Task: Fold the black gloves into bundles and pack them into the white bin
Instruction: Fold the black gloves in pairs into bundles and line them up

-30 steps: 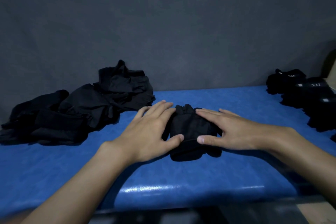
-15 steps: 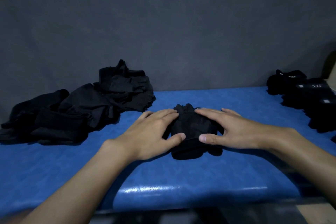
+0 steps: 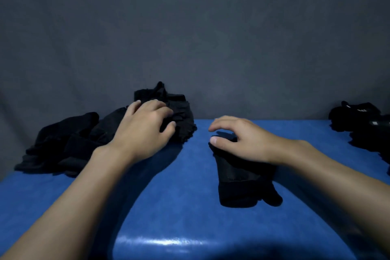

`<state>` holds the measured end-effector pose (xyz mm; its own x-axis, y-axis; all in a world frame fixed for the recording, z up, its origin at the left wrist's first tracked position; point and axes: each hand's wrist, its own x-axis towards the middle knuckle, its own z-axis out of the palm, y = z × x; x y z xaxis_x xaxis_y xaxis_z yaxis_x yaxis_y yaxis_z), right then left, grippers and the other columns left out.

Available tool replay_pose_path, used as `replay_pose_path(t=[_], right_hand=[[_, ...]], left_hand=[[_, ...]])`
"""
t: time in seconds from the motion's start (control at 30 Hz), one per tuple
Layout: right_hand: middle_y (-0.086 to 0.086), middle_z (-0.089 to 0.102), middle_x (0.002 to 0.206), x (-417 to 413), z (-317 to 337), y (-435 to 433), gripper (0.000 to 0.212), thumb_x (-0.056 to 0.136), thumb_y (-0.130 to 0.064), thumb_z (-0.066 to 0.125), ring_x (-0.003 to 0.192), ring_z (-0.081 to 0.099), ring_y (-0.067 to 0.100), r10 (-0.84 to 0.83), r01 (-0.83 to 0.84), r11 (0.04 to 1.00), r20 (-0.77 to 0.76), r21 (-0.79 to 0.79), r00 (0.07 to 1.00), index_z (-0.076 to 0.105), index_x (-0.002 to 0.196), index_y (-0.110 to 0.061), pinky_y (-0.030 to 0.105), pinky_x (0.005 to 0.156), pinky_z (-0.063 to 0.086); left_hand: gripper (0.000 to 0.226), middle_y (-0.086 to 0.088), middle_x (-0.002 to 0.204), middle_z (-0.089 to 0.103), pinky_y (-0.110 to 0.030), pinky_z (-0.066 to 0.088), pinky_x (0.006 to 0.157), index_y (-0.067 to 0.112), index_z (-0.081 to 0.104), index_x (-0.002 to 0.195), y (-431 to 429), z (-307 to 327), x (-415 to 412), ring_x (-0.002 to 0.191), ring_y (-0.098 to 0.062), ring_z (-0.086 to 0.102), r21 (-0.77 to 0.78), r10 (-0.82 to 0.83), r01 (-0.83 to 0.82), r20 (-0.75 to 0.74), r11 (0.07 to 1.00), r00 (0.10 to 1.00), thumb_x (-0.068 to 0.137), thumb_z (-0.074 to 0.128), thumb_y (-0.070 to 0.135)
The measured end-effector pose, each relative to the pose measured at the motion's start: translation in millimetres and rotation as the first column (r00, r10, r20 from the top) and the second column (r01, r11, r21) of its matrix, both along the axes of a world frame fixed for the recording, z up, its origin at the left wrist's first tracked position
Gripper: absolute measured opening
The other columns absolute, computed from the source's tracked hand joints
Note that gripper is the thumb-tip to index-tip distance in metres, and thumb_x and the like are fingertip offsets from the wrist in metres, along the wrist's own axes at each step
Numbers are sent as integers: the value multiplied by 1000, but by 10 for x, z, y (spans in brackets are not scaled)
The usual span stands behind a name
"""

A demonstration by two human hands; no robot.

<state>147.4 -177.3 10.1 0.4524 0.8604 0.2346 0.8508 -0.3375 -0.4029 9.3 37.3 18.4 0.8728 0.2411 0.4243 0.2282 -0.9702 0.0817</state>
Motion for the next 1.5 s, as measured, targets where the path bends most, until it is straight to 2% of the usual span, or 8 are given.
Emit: replay_pose_path(t=[0.13,0.33,0.53,0.87,1.17,1.3,1.4,1.5], right_hand=[[-10,54,133,68,16,547,35,92,-43,54,125,48,9,79,-77,997,93,-19,993,64,120,-23,45,107,36],[-9,36,152,178,-30,1060,37,96,-39,50,142,23,14,82,-63,992,169,-111,982,59,130,-28,43,112,26],[-12,34,153,225,-102,1142,42,98,-37,46,138,22,17,71,-35,985,214,-168,974,52,138,-25,43,110,26],[-7,47,144,218,241,1058,41,96,-20,52,135,35,15,50,-84,975,165,207,985,53,137,-17,47,108,35],[-5,56,131,40,593,726,33,93,-7,57,119,54,7,111,-139,880,87,453,990,62,126,-9,28,101,44],[-3,54,126,-21,607,511,36,87,-9,65,118,52,6,113,-121,837,48,533,992,65,122,-16,19,101,40],[-4,56,123,-73,602,351,34,84,-7,70,114,53,2,78,-50,822,-26,567,997,68,114,-22,10,96,36],[-5,69,101,-140,618,236,22,84,0,68,100,63,4,122,-49,808,-85,587,989,69,100,-14,17,93,45]], left_hand=[[38,9,137,51,-45,4,123,26,60,130,171,18,0,137,-9,38,15,107,-107,-18,994,994,98,46,43],[38,11,139,49,-44,5,121,31,58,130,262,-72,63,137,-8,37,-31,131,-133,-71,991,989,98,44,45],[38,11,139,48,-44,5,122,31,57,131,250,-73,92,136,-8,38,-57,112,-116,-60,992,992,99,43,44],[43,9,158,31,-48,9,123,28,52,140,123,20,79,150,-11,15,-86,69,-61,91,994,993,99,46,38],[48,17,153,35,-47,20,120,22,47,146,-55,160,2,145,-1,23,-142,-103,157,327,977,939,98,52,25],[42,14,136,49,-28,39,109,14,57,137,-182,204,-23,125,-3,50,-210,-212,358,507,910,835,95,54,19],[37,9,128,57,-12,38,101,7,64,128,-283,234,-58,123,-4,54,-231,-223,436,605,870,765,92,59,13],[33,12,124,59,-8,36,99,9,67,123,-383,212,-87,121,1,54,-280,-211,473,632,835,746,91,64,3]])
